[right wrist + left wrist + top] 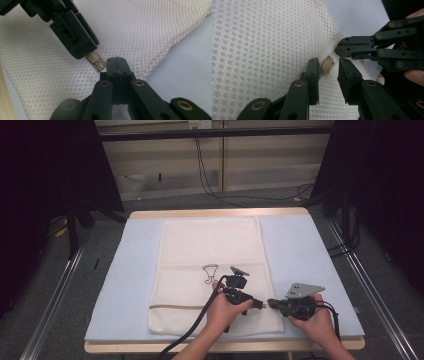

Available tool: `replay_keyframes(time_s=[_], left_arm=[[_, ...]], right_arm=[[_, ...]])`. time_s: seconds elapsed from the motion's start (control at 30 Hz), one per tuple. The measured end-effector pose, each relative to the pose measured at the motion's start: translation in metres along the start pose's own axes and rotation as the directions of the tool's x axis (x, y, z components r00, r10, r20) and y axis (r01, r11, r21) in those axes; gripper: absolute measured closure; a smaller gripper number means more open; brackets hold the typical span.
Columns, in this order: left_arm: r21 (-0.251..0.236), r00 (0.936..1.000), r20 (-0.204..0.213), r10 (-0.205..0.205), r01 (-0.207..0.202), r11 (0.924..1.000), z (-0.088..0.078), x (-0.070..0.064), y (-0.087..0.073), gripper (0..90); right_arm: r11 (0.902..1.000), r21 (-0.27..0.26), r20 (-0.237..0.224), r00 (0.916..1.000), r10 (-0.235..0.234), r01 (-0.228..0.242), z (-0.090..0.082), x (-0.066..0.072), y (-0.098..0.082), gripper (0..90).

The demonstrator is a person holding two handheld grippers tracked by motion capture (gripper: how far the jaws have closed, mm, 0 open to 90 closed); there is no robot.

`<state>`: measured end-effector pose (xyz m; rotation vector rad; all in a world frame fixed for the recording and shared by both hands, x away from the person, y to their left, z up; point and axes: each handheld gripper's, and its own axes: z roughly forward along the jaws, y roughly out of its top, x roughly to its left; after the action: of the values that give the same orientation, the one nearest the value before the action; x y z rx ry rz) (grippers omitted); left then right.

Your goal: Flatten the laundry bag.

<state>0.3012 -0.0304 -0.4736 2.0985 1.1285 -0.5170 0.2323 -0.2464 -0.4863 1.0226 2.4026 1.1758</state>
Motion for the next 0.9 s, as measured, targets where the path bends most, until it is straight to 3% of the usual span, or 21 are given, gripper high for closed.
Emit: replay_keyframes(time_s=[0.17, 0.2, 0.3, 0.37, 0.57, 0.7, 0.73, 0.83, 0.9], left_arm=[[-0.002, 0.9999, -0.007, -0.013, 0.013, 0.9999, 0.006, -0.002, 0.001, 71.9], [-0.001, 0.9996, 0.008, -0.028, 0.028, 0.9996, 0.007, -0.003, 0.001, 71.9], [0.004, 0.9993, -0.001, -0.038, 0.038, 0.9993, 0.01, -0.005, 0.002, 74.5], [-0.014, 0.9979, -0.001, -0.065, 0.065, 0.9978, 0.013, -0.005, 0.002, 75.3], [-0.007, 0.9974, 0.001, -0.072, 0.072, 0.9974, 0.015, -0.005, 0.002, 82.4], [-0.018, 0.9963, -0.032, -0.08, 0.079, 0.9967, 0.016, -0.006, 0.003, 85.2], [-0.006, 0.9964, -0.013, -0.084, 0.084, 0.9964, 0.015, -0.005, 0.003, 85.6], [-0.003, 0.9962, -0.017, -0.086, 0.086, 0.9963, 0.015, -0.004, 0.003, 86.0], [-0.006, 0.9933, -0.018, -0.114, 0.114, 0.9935, 0.015, -0.004, 0.003, 86.5]], right_arm=[[1.0, 0.003, 0.006, 1.0, 0.0, 0.0, 0.0, 0.001, 0.0, 90.0], [1.0, 0.003, 0.006, 1.0, 0.0, 0.0, 0.0, 0.001, 0.0, 90.0], [1.0, 0.001, 0.008, 0.9999, -0.007, 0.007, 0.0, 0.001, 0.0, 90.0], [1.0, 0.002, 0.009, 0.9999, -0.007, 0.007, 0.0, 0.002, 0.0, 90.0], [1.0, 0.003, 0.009, 0.9999, -0.004, 0.004, 0.0, 0.002, 0.0, 90.0], [0.9999, 0.002, 0.012, 0.9999, -0.011, 0.011, 0.0, 0.002, 0.0, 90.0], [0.9999, 0.004, 0.014, 0.9998, -0.01, 0.01, 0.0, 0.002, 0.0, 90.0], [0.9999, 0.002, 0.012, 0.9999, -0.011, 0.011, 0.0, 0.002, 0.0, 90.0], [0.9999, 0.002, 0.012, 0.9999, -0.01, 0.01, 0.0, 0.002, 0.0, 90.0]])
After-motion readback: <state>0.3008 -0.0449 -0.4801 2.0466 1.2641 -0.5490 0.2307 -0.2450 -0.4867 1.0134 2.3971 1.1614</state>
